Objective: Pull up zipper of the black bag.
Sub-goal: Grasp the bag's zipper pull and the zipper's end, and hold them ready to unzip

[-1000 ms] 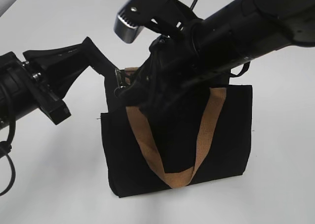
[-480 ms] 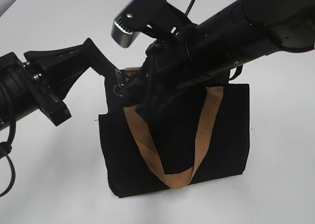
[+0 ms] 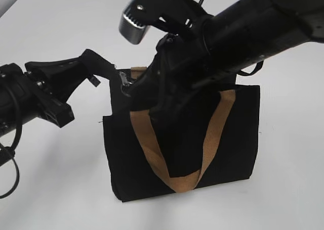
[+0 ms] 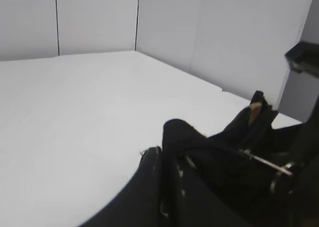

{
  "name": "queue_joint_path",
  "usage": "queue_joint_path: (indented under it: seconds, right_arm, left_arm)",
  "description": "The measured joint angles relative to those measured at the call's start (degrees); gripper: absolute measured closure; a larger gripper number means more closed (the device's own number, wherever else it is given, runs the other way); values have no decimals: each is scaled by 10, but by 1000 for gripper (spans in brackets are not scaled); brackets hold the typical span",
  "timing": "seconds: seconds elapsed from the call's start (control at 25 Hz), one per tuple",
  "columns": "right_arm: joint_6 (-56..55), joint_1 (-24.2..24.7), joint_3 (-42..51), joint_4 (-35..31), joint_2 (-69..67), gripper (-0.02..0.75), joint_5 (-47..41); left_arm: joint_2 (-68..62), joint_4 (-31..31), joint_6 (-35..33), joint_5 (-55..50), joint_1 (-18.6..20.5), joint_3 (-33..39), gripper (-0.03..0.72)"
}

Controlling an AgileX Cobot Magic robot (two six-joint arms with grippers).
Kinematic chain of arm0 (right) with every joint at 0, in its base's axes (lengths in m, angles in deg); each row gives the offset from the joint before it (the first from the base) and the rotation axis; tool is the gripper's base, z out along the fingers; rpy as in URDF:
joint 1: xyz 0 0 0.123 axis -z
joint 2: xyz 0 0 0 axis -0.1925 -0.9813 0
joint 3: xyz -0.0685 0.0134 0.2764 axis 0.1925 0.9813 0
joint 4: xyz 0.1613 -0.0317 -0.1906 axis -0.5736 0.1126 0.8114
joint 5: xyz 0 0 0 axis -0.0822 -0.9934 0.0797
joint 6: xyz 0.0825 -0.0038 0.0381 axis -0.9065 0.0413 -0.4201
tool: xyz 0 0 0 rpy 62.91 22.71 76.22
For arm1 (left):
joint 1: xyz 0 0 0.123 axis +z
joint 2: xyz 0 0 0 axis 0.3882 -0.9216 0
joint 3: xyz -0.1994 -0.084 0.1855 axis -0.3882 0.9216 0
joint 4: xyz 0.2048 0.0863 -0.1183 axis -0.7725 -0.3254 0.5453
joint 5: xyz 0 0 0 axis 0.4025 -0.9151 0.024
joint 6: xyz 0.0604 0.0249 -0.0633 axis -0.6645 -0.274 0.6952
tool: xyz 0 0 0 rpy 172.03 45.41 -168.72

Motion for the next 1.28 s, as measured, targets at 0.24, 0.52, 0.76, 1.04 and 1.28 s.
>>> queue_joint_path:
  seconds: [0.24,0.52,0.76,1.04,1.28]
  right_arm:
    - [-14,6,0,8,20,704,-23]
    - [-72,52,0,7,23,706,-43]
    - [-101,61,0,-8,25,706,-56]
    - [-93,65,0,-41,25,715,-58]
    - [-63,67,-1,-59,9,715,-73]
  left_arm:
    - [1,11,28,-90,0,0,684]
    - [30,-5,43,-136,-5,0,684]
    - [40,-7,43,-181,-9,-1,684]
    - [45,-11,58,-128,-7,-1,684]
    - [59,-37,134,-11,-6,1,684]
